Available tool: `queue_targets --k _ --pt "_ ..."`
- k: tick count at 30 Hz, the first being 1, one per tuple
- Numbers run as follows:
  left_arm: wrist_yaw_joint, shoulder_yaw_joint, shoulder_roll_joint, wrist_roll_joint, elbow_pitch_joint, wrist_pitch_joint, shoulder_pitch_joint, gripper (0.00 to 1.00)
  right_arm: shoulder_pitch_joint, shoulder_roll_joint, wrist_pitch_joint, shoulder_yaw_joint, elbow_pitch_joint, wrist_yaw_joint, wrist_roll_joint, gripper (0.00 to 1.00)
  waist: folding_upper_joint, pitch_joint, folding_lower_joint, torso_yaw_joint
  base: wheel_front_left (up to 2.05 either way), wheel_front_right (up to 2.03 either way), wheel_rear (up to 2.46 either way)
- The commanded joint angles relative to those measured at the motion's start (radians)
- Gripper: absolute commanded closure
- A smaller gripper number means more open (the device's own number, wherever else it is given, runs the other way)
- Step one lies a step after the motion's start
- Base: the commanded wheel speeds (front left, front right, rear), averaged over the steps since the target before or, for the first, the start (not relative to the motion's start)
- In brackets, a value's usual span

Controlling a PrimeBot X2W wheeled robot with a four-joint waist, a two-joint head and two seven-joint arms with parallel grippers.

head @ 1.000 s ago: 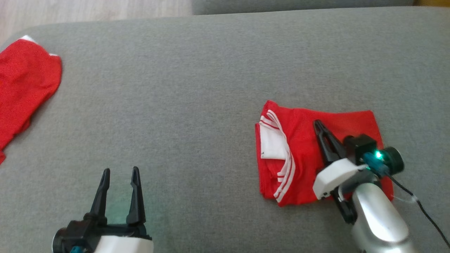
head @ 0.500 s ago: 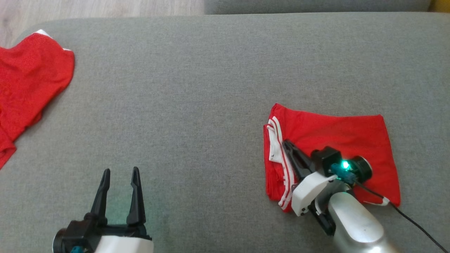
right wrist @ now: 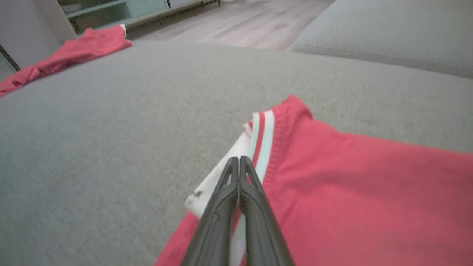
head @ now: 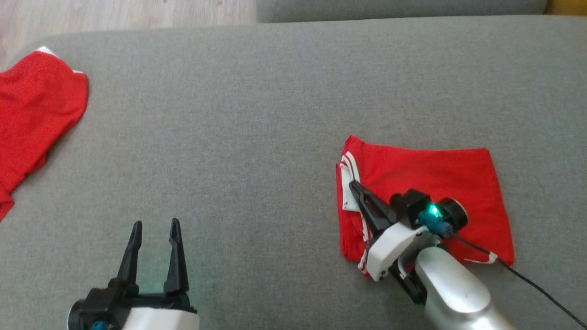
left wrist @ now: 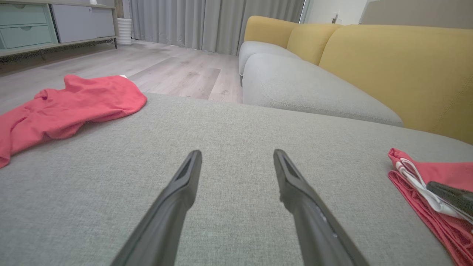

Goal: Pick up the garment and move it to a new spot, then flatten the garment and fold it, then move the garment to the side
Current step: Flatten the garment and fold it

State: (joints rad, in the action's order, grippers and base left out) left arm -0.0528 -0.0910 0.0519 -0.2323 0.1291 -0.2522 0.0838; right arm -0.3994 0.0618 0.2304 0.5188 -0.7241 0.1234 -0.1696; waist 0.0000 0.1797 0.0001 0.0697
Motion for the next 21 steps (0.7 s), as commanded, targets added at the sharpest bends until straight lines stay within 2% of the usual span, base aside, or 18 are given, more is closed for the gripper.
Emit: queue_targets --k 1,7,8,9,10,11,18,21 --pt "0.003 0.038 -0.002 -0.002 -0.022 -0.010 -0.012 0.00 -0.019 -0.012 0.016 0.011 0.040 0.007 -0.009 1.00 0.0000 -0.009 -0.0001 -0.004 0.00 0.00 0.00" --pt "0.003 0.060 -0.002 0.005 -0.019 -0.010 0.008 0.00 0.033 -0.012 0.027 -0.100 0.166 0.007 0.051 1.00 0.0000 -0.059 -0.0001 -0.026 0.00 0.00 0.00" --pt "0.003 0.062 -0.002 0.005 -0.018 -0.010 0.012 0.00 0.049 -0.009 0.028 -0.130 0.192 0.007 0.067 0.78 0.0000 -0.068 -0.0001 -0.030 0.00 0.00 0.00" --pt "0.002 0.065 -0.002 0.006 -0.017 -0.010 0.016 0.00 0.067 -0.004 0.029 -0.164 0.221 0.007 0.083 0.53 0.0000 -0.075 -0.0001 -0.034 0.00 0.00 0.00" --pt "0.001 0.066 -0.002 0.005 -0.015 -0.010 0.020 0.00 0.089 0.000 0.029 -0.200 0.251 0.007 0.093 0.06 0.0000 -0.081 -0.0001 -0.037 0.00 0.00 0.00" --pt "-0.001 0.068 -0.002 0.005 -0.014 -0.010 0.023 0.00 0.111 0.003 0.029 -0.239 0.283 0.007 0.099 0.00 0.0000 -0.086 -0.0001 -0.040 0.00 0.00 0.00" --pt "-0.013 0.065 -0.002 0.009 0.003 -0.010 0.038 0.00 0.272 0.029 0.031 -0.478 0.477 0.007 0.073 0.00 0.0000 -0.112 -0.0001 -0.043 0.00 0.00 0.00" --pt "-0.018 0.063 -0.002 0.015 0.019 -0.010 0.037 0.00 0.343 0.039 0.031 -0.542 0.521 0.007 0.071 0.00 0.0000 -0.115 -0.0001 -0.034 0.00 0.00 0.00"
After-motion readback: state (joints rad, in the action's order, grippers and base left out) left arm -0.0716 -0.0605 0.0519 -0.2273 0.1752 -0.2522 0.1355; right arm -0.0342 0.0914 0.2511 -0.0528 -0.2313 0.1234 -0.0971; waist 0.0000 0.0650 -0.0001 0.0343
